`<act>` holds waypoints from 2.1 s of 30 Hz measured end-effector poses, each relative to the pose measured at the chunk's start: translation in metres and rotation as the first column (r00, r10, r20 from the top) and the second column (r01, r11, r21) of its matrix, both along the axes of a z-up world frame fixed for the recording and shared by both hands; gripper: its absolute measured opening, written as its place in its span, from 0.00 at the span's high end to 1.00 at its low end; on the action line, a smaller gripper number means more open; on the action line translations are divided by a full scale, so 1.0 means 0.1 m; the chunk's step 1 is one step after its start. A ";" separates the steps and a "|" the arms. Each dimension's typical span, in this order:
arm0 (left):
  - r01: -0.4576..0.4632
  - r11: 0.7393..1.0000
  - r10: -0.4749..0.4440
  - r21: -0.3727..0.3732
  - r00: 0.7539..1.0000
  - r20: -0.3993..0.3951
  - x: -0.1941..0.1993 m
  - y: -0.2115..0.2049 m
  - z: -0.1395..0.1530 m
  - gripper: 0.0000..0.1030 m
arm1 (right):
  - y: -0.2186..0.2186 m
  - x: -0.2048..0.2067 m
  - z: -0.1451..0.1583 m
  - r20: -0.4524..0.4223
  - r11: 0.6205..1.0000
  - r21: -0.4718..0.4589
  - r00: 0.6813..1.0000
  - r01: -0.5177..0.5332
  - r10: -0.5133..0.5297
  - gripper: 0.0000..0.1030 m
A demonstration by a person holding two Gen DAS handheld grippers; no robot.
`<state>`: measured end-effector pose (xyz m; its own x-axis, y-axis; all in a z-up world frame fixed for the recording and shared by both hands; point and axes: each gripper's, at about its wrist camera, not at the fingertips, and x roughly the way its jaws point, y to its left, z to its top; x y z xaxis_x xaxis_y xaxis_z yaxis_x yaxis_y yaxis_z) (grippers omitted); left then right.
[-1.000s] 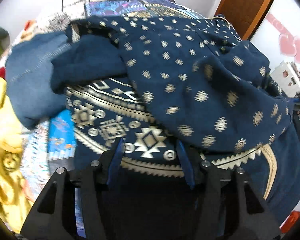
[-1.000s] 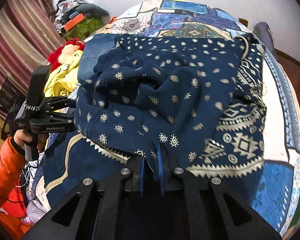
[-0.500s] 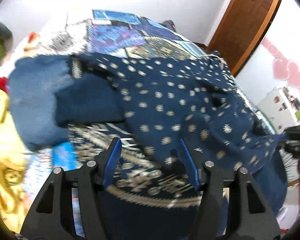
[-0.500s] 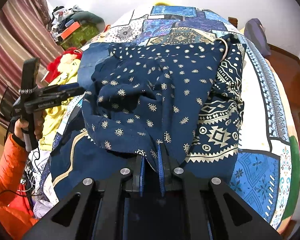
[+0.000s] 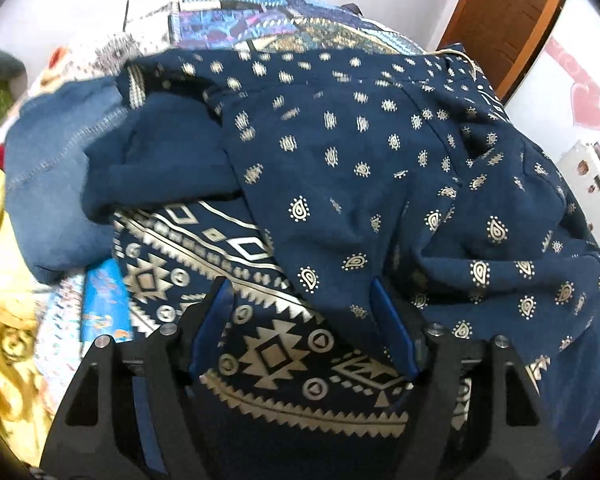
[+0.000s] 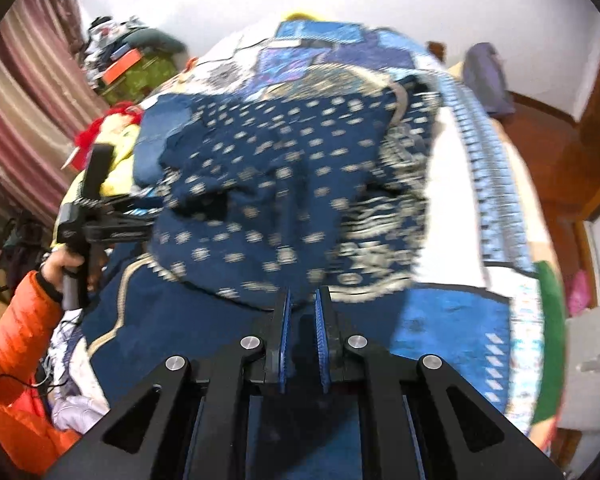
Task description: Fold large clothes
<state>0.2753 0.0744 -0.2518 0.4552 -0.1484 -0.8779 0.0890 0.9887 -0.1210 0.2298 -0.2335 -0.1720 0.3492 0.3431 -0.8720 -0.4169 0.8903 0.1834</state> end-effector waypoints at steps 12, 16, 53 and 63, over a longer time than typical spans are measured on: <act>-0.157 0.985 0.150 0.065 0.984 0.099 -0.10 0.63 0.42 0.31 | 0.28 1.07 -0.13 0.136 0.992 -0.104 0.989 0.076 -0.061 0.92; -0.207 0.976 0.201 0.070 0.976 0.087 -0.07 0.83 0.36 0.31 | 0.40 1.48 -0.50 0.083 0.981 -0.163 0.992 0.104 -0.091 0.92; -0.238 0.960 0.252 -0.149 0.964 0.082 1.74 1.39 -0.22 0.53 | -0.06 2.38 -1.00 -0.032 0.958 0.136 0.968 0.252 -0.250 0.39; -0.275 0.948 0.299 -0.159 0.941 0.157 1.62 1.40 0.22 0.91 | 0.23 2.64 -0.62 0.049 0.961 0.190 0.976 0.199 -0.212 0.86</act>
